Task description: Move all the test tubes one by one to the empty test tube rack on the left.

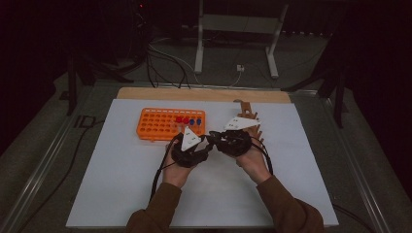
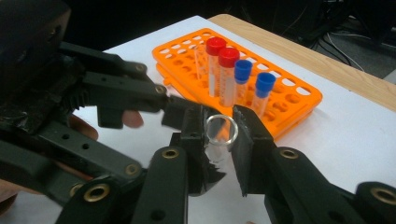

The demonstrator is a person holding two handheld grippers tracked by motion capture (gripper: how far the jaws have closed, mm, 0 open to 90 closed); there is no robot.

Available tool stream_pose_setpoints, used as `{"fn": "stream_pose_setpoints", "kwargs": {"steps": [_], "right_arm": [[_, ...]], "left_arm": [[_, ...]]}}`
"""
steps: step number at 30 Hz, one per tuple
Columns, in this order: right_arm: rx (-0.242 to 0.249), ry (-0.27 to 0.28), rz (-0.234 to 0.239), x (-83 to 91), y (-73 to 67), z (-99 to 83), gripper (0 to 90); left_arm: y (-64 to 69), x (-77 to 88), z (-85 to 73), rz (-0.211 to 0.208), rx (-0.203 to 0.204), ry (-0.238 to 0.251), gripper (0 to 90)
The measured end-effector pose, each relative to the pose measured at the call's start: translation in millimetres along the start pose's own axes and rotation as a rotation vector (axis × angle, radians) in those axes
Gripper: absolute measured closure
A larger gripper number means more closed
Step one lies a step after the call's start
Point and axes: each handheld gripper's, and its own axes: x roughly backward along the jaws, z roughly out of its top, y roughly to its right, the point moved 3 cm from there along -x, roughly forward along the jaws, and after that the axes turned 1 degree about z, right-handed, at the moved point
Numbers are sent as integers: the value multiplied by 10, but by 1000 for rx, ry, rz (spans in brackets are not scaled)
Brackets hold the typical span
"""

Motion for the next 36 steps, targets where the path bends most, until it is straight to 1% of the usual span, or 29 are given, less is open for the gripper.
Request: {"fn": "stream_pose_setpoints", "kwargs": {"steps": [3,7,10,13,15,17,18,20,22,24,28,30,31,34,36], "right_arm": [[5,-1,5,-7,-15,3,759],[2,2,7,-15,-17,5,752],[-6,17,17,-11,-14,8,606],[-24,28,15,-1,11,14,459],[-38,38,2,14,34,18,361],[-48,49,-11,33,56,20,314],[-51,54,-14,40,66,20,280],[-49,47,-34,42,77,14,192],[-52,45,-46,44,87,-1,151],[-54,49,-52,51,97,-18,135],[-58,51,-63,68,115,-53,25],[-53,50,-66,85,118,-74,14],[-46,50,-72,95,121,-86,0],[-45,58,-90,131,138,-126,0],[-47,56,-115,151,158,-160,0]], "left_arm": [[8,7,-3,-16,-9,3,709],[30,8,-6,-23,-25,3,756],[20,4,-8,-19,-24,2,760],[-3,-1,-15,-12,-16,-1,762],[-18,1,-19,-7,-13,-3,763],[-37,8,-19,-2,-7,-4,763],[-47,14,-19,0,-4,-3,763],[-74,30,-16,6,2,0,763],[-96,47,-14,12,17,7,763],[-130,70,-13,20,22,11,764],[-199,119,-9,34,39,19,764],[-233,143,-8,43,44,25,764],[-251,156,-8,46,48,28,764],[-312,197,-8,61,61,34,764],[-359,229,-8,70,73,41,764]]}}
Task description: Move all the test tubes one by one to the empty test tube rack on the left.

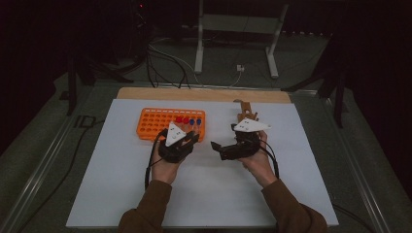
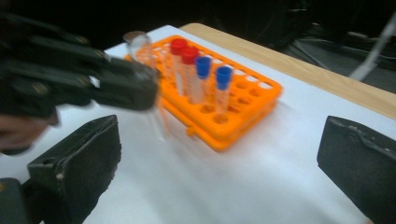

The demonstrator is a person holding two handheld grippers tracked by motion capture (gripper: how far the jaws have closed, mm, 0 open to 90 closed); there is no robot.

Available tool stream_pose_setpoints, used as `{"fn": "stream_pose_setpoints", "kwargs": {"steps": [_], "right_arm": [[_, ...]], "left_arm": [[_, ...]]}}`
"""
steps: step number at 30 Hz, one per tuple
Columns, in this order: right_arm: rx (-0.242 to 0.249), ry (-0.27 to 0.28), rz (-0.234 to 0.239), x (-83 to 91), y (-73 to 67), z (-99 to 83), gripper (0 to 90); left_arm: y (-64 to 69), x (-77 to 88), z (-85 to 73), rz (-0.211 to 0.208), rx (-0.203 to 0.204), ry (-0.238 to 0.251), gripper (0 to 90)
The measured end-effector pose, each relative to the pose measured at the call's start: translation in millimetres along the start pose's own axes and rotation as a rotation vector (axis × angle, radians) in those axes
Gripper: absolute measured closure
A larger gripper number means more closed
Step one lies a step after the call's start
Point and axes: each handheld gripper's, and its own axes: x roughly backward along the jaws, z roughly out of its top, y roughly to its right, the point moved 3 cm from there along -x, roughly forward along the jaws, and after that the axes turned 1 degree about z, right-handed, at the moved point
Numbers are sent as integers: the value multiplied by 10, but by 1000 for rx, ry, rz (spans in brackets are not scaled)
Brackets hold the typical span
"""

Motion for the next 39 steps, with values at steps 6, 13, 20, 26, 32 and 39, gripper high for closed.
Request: {"fn": "stream_pose_setpoints", "kwargs": {"steps": [6,13,20,26,32,39], "right_arm": [[-24,2,-14,55,83,-95,0],[-11,3,-30,144,101,-147,0],[-8,21,-43,244,109,-174,0],[-18,33,-55,309,149,-194,0],[-25,37,-63,350,186,-208,0],[-28,39,-70,380,213,-221,0]], "left_arm": [[-144,80,14,27,25,21,763],[-296,159,32,68,41,44,763],[-467,203,66,122,53,59,763],[-595,227,71,167,53,51,764],[-707,192,27,212,55,21,763],[-794,103,-25,259,49,-5,763]]}}
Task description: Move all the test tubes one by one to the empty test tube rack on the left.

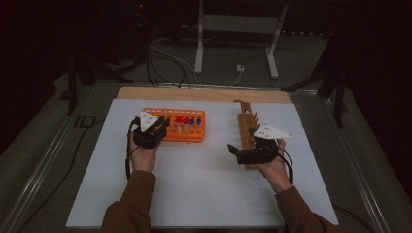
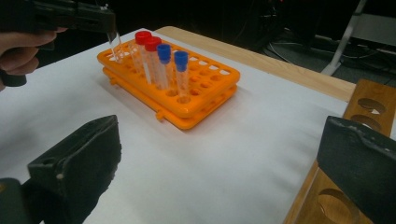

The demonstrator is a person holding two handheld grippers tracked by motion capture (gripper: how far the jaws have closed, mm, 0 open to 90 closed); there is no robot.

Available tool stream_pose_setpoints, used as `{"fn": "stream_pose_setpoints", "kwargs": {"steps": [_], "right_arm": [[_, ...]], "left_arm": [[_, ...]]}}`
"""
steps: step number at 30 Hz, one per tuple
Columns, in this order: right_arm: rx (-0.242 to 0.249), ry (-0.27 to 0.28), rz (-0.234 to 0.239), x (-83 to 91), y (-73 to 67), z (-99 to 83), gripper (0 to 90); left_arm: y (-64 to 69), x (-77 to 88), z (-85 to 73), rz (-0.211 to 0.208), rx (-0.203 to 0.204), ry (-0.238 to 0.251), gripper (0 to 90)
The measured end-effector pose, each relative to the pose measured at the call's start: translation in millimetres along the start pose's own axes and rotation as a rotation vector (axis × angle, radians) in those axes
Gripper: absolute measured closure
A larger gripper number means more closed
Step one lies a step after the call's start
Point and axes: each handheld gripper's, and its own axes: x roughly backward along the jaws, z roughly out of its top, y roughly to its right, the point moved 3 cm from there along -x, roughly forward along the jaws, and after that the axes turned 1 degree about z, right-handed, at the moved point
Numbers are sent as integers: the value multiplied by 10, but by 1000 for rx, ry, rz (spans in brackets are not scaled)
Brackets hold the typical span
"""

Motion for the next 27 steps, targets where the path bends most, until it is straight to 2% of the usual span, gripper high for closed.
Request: {"fn": "stream_pose_setpoints", "kwargs": {"steps": [7,12,27], "right_arm": [[-5,2,-2,19,19,-8,0],[-6,2,-1,28,26,-16,0],[-12,0,-3,63,45,-58,0]], "left_arm": [[-24,-119,-57,26,-2,-25,763],[-47,-167,-81,32,18,-33,763],[-51,-273,-217,40,14,-86,764]]}}
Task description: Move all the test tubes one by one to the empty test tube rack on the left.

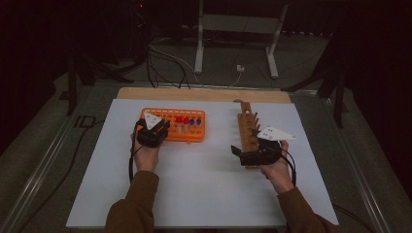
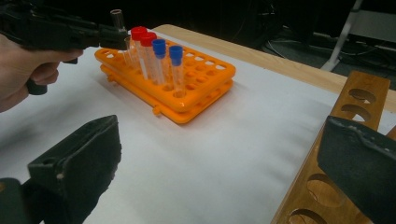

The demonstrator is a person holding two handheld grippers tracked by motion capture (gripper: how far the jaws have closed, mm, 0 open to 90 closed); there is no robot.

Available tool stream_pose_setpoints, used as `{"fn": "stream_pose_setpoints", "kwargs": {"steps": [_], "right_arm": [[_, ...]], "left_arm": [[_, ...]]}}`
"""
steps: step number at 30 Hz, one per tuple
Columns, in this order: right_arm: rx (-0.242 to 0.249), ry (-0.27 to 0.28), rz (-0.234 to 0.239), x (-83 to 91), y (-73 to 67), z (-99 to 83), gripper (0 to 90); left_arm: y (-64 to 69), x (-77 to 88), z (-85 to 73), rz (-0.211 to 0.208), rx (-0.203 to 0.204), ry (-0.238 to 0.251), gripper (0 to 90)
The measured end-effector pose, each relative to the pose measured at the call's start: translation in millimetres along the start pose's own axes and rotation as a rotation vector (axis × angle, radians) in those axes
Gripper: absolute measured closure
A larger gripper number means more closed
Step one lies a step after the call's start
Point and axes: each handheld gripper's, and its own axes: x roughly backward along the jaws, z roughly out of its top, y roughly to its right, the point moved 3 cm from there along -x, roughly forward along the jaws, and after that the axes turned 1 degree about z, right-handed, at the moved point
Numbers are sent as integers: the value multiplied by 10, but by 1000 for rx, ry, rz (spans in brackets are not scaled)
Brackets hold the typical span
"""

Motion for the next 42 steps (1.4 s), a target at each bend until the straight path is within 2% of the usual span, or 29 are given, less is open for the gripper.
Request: {"fn": "stream_pose_setpoints", "kwargs": {"steps": [9,15,18,22,28,29,32,36,39,42], "right_arm": [[-5,-3,-6,39,24,-29,0],[-8,-5,-11,61,49,-60,0],[-10,-5,-14,77,60,-76,0],[-12,0,-16,97,71,-95,0],[-12,6,-18,116,77,-118,0],[-13,9,-19,122,79,-120,0],[-13,16,-20,152,88,-131,0],[-12,30,-27,207,112,-154,0],[-15,42,-32,245,135,-169,0],[-16,52,-35,280,153,-185,0]], "left_arm": [[3,-67,-112,-10,-6,-39,767],[7,-75,-121,-18,-24,-59,769],[2,-84,-125,-22,-18,-65,770],[3,-116,-167,-26,-30,-102,770],[-8,-112,-171,-32,6,-99,759],[-12,-106,-172,-32,14,-102,745],[-41,-64,-187,-31,39,-98,624],[-111,66,-189,-57,94,-72,464],[-151,218,-150,-94,123,-24,366],[-159,413,-86,-131,112,25,263]]}}
